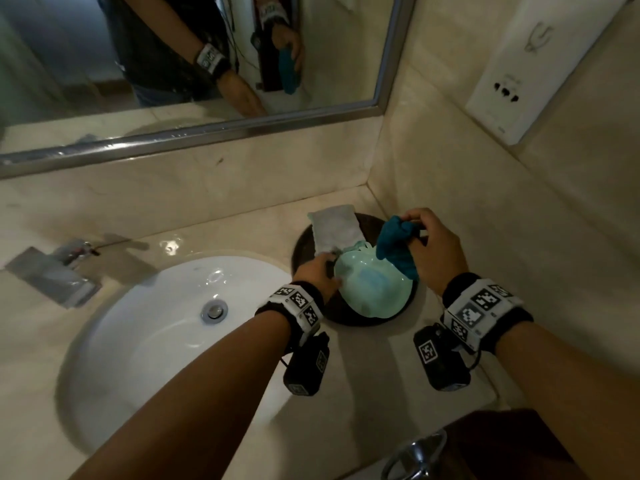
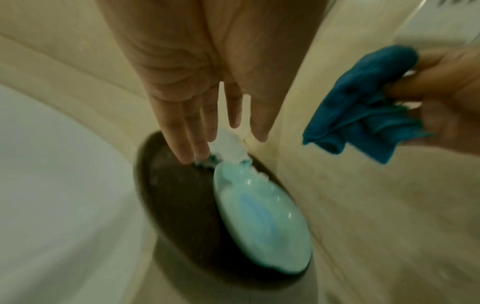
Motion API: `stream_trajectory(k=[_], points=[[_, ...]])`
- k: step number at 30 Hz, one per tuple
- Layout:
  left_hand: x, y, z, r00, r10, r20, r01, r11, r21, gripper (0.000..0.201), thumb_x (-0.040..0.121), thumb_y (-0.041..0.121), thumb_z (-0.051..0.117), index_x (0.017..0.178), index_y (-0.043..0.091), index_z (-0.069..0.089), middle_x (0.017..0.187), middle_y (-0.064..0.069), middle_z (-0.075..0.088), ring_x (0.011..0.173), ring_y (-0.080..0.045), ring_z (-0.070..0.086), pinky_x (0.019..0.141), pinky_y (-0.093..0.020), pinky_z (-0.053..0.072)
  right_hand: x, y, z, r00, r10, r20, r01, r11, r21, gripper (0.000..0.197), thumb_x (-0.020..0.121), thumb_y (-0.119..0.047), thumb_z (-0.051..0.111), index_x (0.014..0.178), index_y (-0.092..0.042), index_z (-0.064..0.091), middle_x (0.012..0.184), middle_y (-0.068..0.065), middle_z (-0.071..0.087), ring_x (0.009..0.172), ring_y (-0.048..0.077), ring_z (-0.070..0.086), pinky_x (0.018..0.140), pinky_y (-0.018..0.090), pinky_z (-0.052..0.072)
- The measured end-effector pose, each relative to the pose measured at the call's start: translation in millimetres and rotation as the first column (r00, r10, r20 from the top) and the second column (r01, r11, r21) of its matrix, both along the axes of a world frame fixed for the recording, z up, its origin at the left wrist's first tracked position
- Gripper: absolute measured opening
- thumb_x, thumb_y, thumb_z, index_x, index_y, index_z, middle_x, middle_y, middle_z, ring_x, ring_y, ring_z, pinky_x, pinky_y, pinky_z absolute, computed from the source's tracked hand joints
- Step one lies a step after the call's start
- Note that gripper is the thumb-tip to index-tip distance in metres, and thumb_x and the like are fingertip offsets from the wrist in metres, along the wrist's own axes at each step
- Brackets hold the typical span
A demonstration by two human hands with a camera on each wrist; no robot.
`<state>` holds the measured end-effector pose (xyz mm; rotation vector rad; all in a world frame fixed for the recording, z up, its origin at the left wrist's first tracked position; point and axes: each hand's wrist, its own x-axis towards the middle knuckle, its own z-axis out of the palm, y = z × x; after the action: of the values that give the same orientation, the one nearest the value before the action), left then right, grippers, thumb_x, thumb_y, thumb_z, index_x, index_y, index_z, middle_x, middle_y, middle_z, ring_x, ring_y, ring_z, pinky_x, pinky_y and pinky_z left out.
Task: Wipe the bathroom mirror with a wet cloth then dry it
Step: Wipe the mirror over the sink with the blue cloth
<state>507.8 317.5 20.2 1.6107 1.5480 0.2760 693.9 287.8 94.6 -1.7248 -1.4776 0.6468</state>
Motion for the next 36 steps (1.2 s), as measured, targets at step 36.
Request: stream_trajectory(k=[36], points=[[-525.0, -65.8, 456.5, 0.962, 0.263, 0.07, -0.202, 0.516, 0.833, 0.036, 0.088, 0.025, 0.065, 0.12, 0.024, 0.049, 0.116, 0.0, 0.061, 0.1, -0.016, 0.06, 0.084, -0.026, 0.047, -560.3, 17.4, 378.2, 0.818, 0.529, 0.227, -0.543, 0.577, 0.611, 0.037, 0.079, -0.008, 0.071, 0.106, -0.028, 0.057, 0.112, 0.002, 0.059, 0.099, 0.016, 0.057, 0.087, 0.028, 0.049]])
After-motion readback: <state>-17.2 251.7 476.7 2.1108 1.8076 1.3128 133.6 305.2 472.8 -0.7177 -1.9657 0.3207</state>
